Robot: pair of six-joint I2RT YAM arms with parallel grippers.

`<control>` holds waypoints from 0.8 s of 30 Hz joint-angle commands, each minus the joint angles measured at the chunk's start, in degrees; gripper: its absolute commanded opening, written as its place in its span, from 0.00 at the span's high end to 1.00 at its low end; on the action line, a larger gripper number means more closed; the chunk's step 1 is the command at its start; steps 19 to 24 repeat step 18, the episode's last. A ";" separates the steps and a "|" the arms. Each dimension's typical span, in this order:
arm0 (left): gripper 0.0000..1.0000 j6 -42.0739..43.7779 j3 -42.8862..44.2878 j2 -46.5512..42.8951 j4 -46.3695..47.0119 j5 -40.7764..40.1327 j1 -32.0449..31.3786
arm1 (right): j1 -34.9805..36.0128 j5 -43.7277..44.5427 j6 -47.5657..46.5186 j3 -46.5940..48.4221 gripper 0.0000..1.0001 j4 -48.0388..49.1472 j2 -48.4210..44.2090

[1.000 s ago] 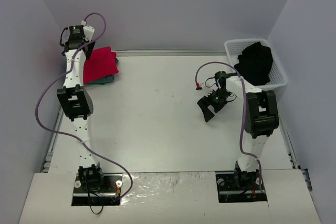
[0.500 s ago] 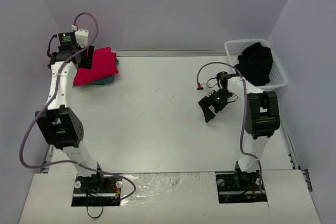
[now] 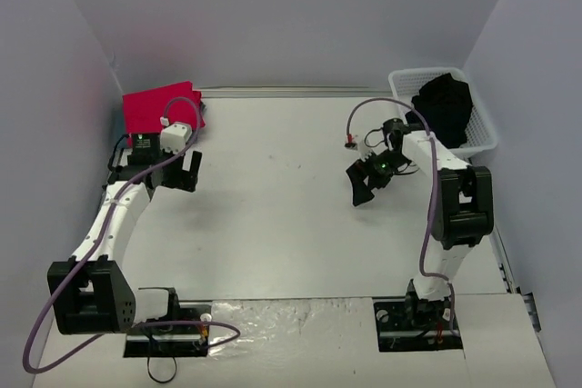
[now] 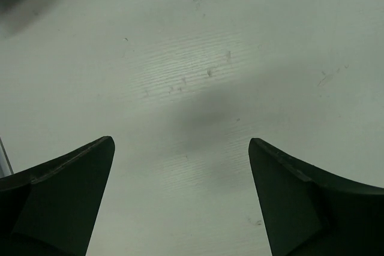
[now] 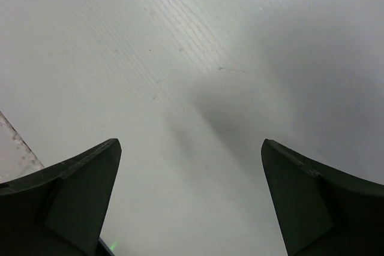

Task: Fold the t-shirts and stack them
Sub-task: Put the neatly folded tshirt into the corner of the board with the left arm

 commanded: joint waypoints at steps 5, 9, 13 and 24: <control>0.06 3.86 -0.21 -4.03 0.27 2.63 0.19 | -0.66 -9.56 1.51 4.03 0.00 -1.97 -12.64; 0.06 5.18 -1.87 -5.42 0.69 3.25 1.24 | -2.76 -10.53 4.43 2.72 0.00 1.19 -16.60; 0.06 5.71 -4.24 -8.58 2.27 5.70 3.09 | -8.02 -14.04 2.94 1.48 0.00 1.02 -18.19; 0.06 5.79 -6.36 -9.64 2.45 10.19 6.69 | -9.54 -13.70 2.50 1.66 0.00 1.20 -17.66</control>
